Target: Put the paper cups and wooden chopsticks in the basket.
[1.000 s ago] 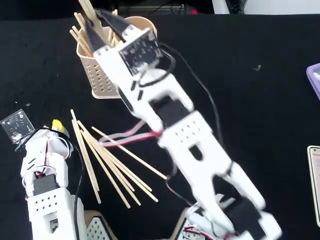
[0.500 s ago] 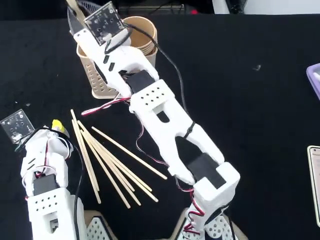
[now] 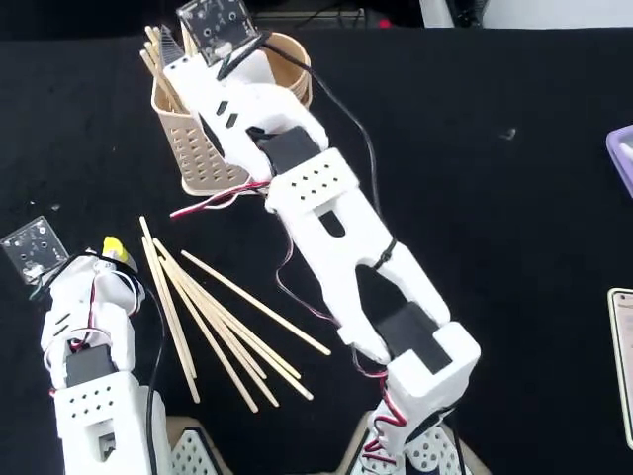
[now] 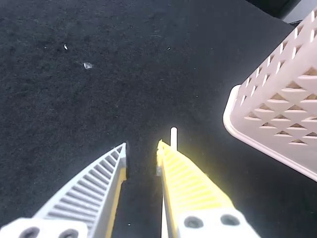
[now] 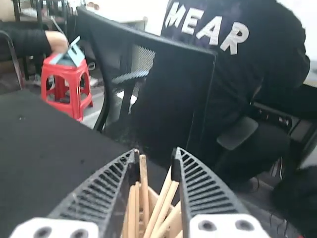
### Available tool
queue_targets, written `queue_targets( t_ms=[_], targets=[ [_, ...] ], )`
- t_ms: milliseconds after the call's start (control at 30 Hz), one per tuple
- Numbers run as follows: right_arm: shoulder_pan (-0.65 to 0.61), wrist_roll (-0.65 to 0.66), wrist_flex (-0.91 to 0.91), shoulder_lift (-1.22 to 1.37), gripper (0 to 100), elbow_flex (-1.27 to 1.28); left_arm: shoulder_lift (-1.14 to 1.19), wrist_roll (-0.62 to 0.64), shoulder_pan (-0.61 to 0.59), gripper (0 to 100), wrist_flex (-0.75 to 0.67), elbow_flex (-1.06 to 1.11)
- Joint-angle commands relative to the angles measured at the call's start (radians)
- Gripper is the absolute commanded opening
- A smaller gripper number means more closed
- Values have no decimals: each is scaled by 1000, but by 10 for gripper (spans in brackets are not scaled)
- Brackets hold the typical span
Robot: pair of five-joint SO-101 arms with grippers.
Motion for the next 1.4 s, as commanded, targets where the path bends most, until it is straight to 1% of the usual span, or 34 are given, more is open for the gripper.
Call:
queue_targets(
  t_ms=[0, 100, 167, 233, 300, 367, 500, 600, 700, 767, 867, 933, 1100, 1200, 1267, 1300, 1367],
  targets=[
    [-12, 0, 256, -196, 117, -56, -12, 5, -2, 116, -25, -2],
    [-29, 0, 574, -312, 118, -10, -12, 5, -2, 116, -23, -2],
    [-35, 2, 753, -372, 119, 51, -12, 5, -2, 116, -23, -2],
    [-35, -6, 858, -414, 120, 148, -12, 5, -2, 116, -23, -2],
    [-37, 0, 887, -447, 121, 302, -12, 5, -2, 116, -23, -2],
    [-41, 2, 830, -478, 123, 492, -12, 5, -2, 116, -23, -2],
    [-132, 55, 543, -533, 180, 888, -12, 5, -2, 116, -23, -2],
    [-206, 57, 394, -541, 199, 1038, -12, 5, -5, 116, -23, -2],
    [-264, -6, 359, -513, 220, 1053, -12, 6, -39, 114, -25, -12],
    [-305, -49, 350, -484, 242, 1047, -12, 18, -125, 113, -25, -33],
    [-367, -104, 339, -421, 266, 1035, -12, 117, -234, 116, -25, -50],
    [-393, -118, 299, -371, 267, 1032, -12, 155, -248, 116, -25, -50],
    [-405, -120, 181, -220, 266, 1026, -12, 155, -245, 116, -25, -48],
    [-402, -115, 212, -185, 264, 981, -12, 155, -245, 116, -25, -48],
    [-396, -112, 276, -174, 223, 940, -12, 155, -245, 116, -25, -48],
    [-385, -106, 315, -166, 181, 920, -12, 155, -243, 116, -25, -48],
    [-361, -57, 377, -151, 65, 889, -12, 155, -237, 116, -25, -47]
  ],
)
